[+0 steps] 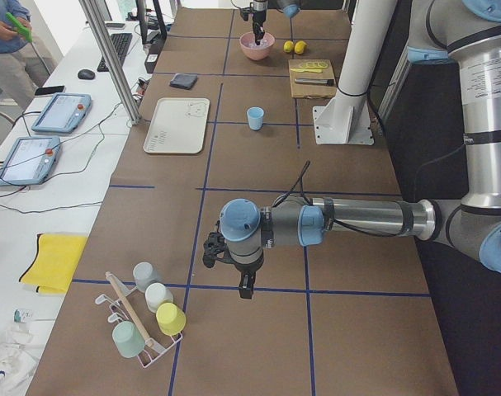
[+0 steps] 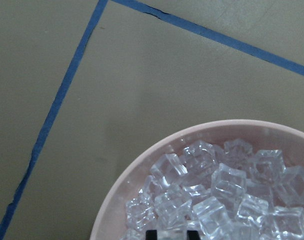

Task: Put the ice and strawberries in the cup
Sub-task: 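Lower the right gripper into the bowl and grasp a third ice cube, then carry the ice cube with the right gripper over the blue cup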

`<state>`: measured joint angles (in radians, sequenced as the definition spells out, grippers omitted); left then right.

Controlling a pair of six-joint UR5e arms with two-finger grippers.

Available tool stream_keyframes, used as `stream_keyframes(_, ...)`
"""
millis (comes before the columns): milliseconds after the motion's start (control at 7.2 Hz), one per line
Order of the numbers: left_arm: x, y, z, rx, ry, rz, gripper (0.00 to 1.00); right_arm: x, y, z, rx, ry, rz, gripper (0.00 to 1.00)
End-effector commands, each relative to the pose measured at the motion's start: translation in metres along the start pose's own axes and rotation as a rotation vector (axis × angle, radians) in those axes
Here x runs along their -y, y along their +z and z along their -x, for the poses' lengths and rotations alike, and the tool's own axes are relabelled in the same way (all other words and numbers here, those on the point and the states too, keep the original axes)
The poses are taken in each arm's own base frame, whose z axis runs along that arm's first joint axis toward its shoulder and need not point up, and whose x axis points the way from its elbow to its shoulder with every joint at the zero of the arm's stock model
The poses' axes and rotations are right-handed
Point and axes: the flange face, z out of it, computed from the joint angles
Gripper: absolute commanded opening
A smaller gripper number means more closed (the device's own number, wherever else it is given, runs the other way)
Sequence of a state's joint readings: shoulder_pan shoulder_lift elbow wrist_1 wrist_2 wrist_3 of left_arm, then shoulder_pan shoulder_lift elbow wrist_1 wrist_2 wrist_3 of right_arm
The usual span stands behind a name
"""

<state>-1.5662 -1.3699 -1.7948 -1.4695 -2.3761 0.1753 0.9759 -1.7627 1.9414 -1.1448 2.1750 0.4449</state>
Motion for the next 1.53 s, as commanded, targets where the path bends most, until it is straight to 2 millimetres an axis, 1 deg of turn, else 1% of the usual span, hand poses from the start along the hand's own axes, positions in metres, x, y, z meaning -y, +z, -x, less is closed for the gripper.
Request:
stream_keyframes(0, 0.0, 0.0, 0.0, 0.0, 0.0, 0.0, 1.0, 0.001, -0.022, -0.013, 0.012, 0.035, -0.03, 0.0)
stream_keyframes(139, 0.0, 0.0, 0.0, 0.0, 0.0, 0.0, 1.0, 0.007, -0.037, -0.013, 0.035, 0.051, -0.044, 0.0)
stream_keyframes(278, 0.0, 0.0, 0.0, 0.0, 0.001, 0.0, 1.0, 0.019, -0.056, 0.001, 0.031, 0.075, -0.044, 0.0)
stream_keyframes(416, 0.0, -0.001, -0.001, 0.0, 0.002, -0.002, 1.0, 0.049, -0.077, 0.027, 0.019, 0.089, -0.034, 0.0)
stream_keyframes(555, 0.0, -0.001, -0.001, 0.0, 0.002, -0.002, 1.0, 0.081, -0.093, 0.051, 0.017, 0.111, -0.033, 0.0)
stream_keyframes(694, 0.0, -0.001, -0.001, 0.0, 0.003, -0.002, 1.0, 0.107, -0.105, 0.076, 0.022, 0.146, -0.033, 0.0)
stream_keyframes(833, 0.0, -0.001, -0.001, -0.001, 0.002, -0.002, 1.0, 0.128, -0.114, 0.106, 0.033, 0.168, -0.025, 0.0)
stream_keyframes(972, 0.0, -0.001, -0.001, -0.001, 0.003, -0.002, 1.0, 0.152, -0.122, 0.152, 0.049, 0.194, -0.013, 0.0)
stream_keyframes(1110, 0.0, -0.001, -0.001, 0.0, 0.003, -0.002, 1.0, 0.168, -0.123, 0.209, 0.052, 0.232, -0.001, 0.0)
stream_keyframes(1249, 0.0, -0.001, -0.001, 0.0, 0.002, -0.001, 1.0, 0.175, -0.122, 0.262, 0.046, 0.265, 0.002, 0.0)
stream_keyframes(1388, 0.0, -0.001, -0.002, -0.001, 0.002, -0.002, 1.0, 0.176, -0.118, 0.314, 0.063, 0.287, 0.005, 0.0)
